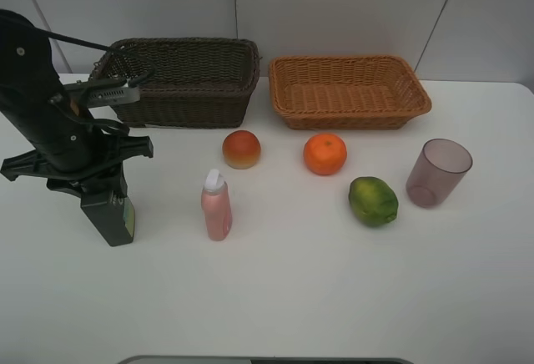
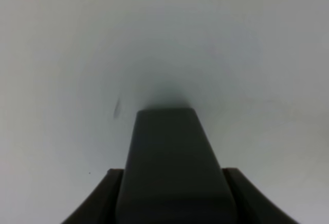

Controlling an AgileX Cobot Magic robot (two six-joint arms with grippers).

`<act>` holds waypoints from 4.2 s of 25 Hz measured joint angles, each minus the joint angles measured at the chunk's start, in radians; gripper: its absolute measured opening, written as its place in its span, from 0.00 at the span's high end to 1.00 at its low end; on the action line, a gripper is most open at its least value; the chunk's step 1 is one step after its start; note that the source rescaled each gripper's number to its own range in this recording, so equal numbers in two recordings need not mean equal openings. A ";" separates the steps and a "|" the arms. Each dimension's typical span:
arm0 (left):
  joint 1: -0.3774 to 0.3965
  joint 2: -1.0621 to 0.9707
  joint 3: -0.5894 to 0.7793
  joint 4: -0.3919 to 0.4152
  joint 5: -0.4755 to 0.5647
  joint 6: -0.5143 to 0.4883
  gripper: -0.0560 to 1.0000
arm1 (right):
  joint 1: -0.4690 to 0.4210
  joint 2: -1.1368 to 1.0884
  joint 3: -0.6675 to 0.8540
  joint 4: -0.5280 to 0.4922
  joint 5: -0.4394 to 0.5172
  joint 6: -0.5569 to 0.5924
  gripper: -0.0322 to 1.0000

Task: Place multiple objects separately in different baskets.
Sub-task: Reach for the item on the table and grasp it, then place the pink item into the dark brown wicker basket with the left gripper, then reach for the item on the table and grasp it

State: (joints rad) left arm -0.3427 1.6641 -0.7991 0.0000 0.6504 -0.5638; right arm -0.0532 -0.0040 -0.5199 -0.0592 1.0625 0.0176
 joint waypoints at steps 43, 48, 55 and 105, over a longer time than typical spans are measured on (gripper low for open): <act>0.000 -0.146 -0.316 0.112 0.290 0.123 0.83 | 0.000 0.000 0.000 0.000 0.000 0.000 0.10; 0.000 -0.146 -0.435 0.140 0.294 0.154 0.83 | 0.000 0.000 0.000 0.000 0.000 0.000 0.10; 0.001 -0.085 -0.613 0.213 0.294 0.155 0.83 | 0.000 0.000 0.000 0.000 0.000 0.000 0.10; 0.133 0.507 -0.852 0.256 -0.154 0.155 0.01 | 0.000 0.000 0.000 0.000 0.000 0.000 0.10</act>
State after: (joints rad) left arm -0.2099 2.1710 -1.6507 0.2558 0.4965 -0.4088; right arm -0.0532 -0.0040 -0.5199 -0.0592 1.0625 0.0176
